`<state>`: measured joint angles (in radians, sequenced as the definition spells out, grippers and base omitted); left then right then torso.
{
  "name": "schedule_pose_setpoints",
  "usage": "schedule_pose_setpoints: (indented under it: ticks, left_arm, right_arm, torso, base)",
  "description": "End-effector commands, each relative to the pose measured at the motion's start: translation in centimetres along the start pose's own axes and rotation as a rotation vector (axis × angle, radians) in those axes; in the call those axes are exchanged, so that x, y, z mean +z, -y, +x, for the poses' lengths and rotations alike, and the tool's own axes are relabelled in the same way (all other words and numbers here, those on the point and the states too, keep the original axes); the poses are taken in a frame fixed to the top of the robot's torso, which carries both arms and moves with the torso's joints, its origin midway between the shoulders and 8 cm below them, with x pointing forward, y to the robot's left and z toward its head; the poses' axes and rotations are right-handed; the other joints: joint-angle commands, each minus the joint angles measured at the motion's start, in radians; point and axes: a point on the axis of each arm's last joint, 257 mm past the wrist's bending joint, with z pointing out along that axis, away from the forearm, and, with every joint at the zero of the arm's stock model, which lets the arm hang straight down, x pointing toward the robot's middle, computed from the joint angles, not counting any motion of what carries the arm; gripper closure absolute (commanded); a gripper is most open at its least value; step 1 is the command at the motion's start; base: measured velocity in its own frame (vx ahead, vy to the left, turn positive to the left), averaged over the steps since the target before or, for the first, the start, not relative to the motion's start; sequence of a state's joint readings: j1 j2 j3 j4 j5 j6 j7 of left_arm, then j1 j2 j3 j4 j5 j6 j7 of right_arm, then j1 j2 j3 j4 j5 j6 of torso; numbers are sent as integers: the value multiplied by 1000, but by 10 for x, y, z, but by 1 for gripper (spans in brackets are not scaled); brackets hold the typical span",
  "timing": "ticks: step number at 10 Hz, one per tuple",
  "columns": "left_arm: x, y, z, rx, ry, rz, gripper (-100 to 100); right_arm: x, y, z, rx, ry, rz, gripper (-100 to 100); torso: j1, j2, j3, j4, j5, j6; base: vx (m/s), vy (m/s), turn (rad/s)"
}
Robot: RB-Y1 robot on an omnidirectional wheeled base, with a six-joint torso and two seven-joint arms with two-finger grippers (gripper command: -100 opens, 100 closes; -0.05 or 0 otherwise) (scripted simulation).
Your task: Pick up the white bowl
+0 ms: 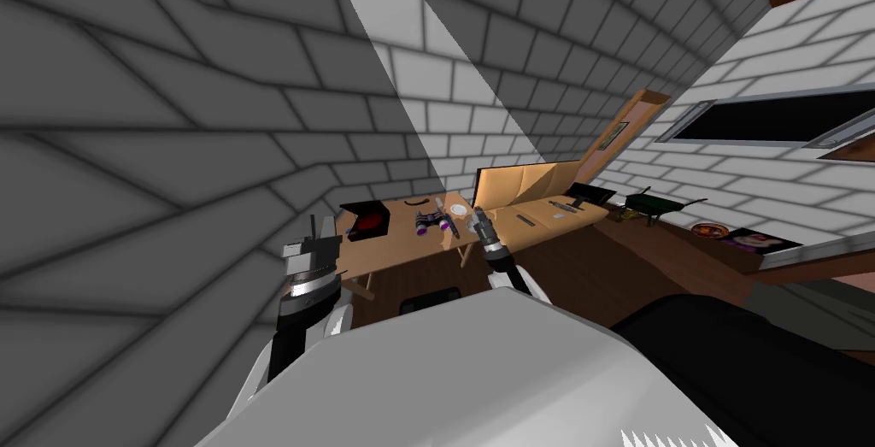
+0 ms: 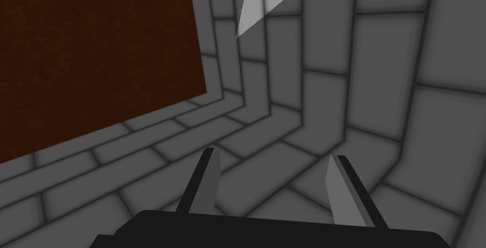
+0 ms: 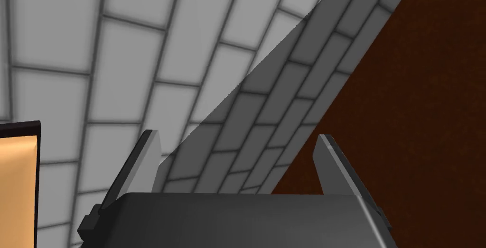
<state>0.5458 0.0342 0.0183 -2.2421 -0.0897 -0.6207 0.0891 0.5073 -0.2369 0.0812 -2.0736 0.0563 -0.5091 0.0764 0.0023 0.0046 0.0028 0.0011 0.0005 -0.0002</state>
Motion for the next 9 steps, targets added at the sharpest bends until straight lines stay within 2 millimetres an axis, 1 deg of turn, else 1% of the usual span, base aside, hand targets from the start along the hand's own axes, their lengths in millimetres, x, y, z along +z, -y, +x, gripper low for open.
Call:
schedule_pose_setpoints:
  ticks: [1, 2, 3, 4, 5, 6, 8, 9]
  left_arm:
    - [0, 0, 0, 0, 0, 0, 0]
    - [0, 0, 0, 0, 0, 0, 0]
    - [0, 0, 0, 0, 0, 0, 0]
    - [0, 0, 0, 0, 0, 0, 0]
    - [0, 0, 0, 0, 0, 0, 0]
    - [0, 0, 0, 0, 0, 0, 0]
    - [0, 0, 0, 0, 0, 0, 0]
    - [0, 0, 0, 0, 0, 0, 0]
  right_arm:
    - [-10, 22, 10, -67, -67, 42, -100]
    - [-11, 25, 11, -69, -72, 47, -100]
    - [-19, 40, 17, -118, -120, 75, -100]
    - [-20, 42, 18, -118, -121, 80, -100]
    - [-29, 58, 24, -168, -172, 108, -100]
    - [-30, 60, 24, -168, -172, 113, -100]
    - [-51, 95, 36, -274, -278, 171, -100]
    - [-54, 99, 35, -275, -280, 181, -100]
  torso:
    - [0, 0, 0, 0, 0, 0]
    - [0, 0, 0, 0, 0, 0]
    - [0, 0, 0, 0, 0, 0]
    - [0, -1, -1, 0, 0, 0]
    - [-1, -2, -1, 0, 0, 0]
    - [-1, -2, -1, 0, 0, 0]
    - [-1, -3, -1, -1, 0, 0]
    - [0, -2, -1, 0, 0, 0]
  base:
    - [-74, 45, 73]
    - [-63, 31, 19]
    - [-47, 42, 69]
    - [-37, 30, 27]
    - [-45, 31, 82]
    - [-35, 25, 34]
    - [-37, 41, 126]
    - [-30, 37, 58]
